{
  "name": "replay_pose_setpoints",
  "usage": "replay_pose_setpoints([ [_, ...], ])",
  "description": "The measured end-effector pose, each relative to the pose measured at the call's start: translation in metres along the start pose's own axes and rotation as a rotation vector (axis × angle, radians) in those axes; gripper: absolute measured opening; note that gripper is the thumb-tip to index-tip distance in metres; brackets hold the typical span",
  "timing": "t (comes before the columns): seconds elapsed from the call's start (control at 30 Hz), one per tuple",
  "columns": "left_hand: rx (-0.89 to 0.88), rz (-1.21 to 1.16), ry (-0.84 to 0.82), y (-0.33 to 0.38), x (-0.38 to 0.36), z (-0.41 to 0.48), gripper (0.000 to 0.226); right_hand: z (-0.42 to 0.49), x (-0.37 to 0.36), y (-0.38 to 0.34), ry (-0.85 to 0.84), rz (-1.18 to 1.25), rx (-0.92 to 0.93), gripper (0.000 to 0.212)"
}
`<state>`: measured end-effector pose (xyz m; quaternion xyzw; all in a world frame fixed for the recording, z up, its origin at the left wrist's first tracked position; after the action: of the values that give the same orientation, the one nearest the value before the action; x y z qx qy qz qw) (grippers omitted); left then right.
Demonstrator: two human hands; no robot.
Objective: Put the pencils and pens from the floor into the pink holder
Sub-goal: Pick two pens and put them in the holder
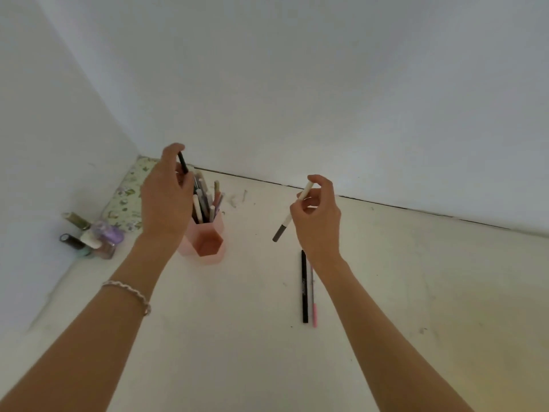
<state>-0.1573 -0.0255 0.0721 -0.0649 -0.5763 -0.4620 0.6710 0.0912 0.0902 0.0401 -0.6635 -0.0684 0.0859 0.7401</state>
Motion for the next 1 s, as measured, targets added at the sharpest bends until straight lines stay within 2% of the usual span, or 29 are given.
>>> replay_pose_setpoints([
  [0.1, -0.123, 0.326, -0.039, 0.002, -0.008, 0.001, 0.023, -0.005, -0.014, -0.006, -0.011, 0.014, 0.047, 0.041],
  [0.17, -0.136, 0.405, 0.025, 0.002, 0.001, 0.003, 0.028, -0.01, -0.026, -0.015, -0.022, 0.043, 0.085, 0.04],
  [0.23, -0.135, 0.403, 0.069, 0.004, 0.012, 0.006, 0.035, -0.015, -0.042, -0.027, -0.039, 0.087, 0.156, 0.039],
  [0.43, -0.08, 0.257, 0.188, -0.006, 0.046, 0.014, 0.036, -0.03, -0.098, -0.047, -0.154, 0.145, 0.321, 0.042],
  [0.6, -0.082, 0.124, 0.211, -0.005, 0.056, 0.008, 0.031, -0.037, -0.137, -0.023, -0.314, -0.141, 0.401, 0.031],
  [0.73, -0.091, 0.074, 0.19, 0.007, 0.052, 0.0, 0.028, -0.047, -0.147, -0.006, -0.363, -0.513, 0.632, 0.028],
  [0.83, -0.138, 0.035, 0.188, 0.029, 0.042, -0.013, 0.025, -0.044, -0.122, -0.007, -0.261, -0.41, 0.601, 0.04],
  [0.9, -0.179, -0.006, 0.104, 0.052, 0.022, -0.03, 0.021, -0.032, -0.089, -0.009, -0.101, -0.311, 0.519, 0.044],
  [0.93, -0.195, -0.012, 0.002, 0.063, 0.003, -0.04, 0.02, -0.025, -0.072, -0.008, -0.035, -0.286, 0.472, 0.044],
  [1.0, -0.201, 0.029, -0.303, 0.084, -0.047, -0.069, 0.022, -0.013, -0.038, -0.005, 0.074, -0.253, 0.375, 0.044],
])
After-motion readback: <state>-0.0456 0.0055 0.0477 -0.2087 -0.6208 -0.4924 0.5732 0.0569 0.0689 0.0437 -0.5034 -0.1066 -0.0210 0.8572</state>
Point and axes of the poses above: each hand's wrist, its own z-axis towards the middle knuckle, its own x-axis out of the back of the hand, y = z × x, the point moved 7 cm from there along z, towards the middle knuckle, and after that the axes turned 15 degrees about z, right-handed, at the moved point
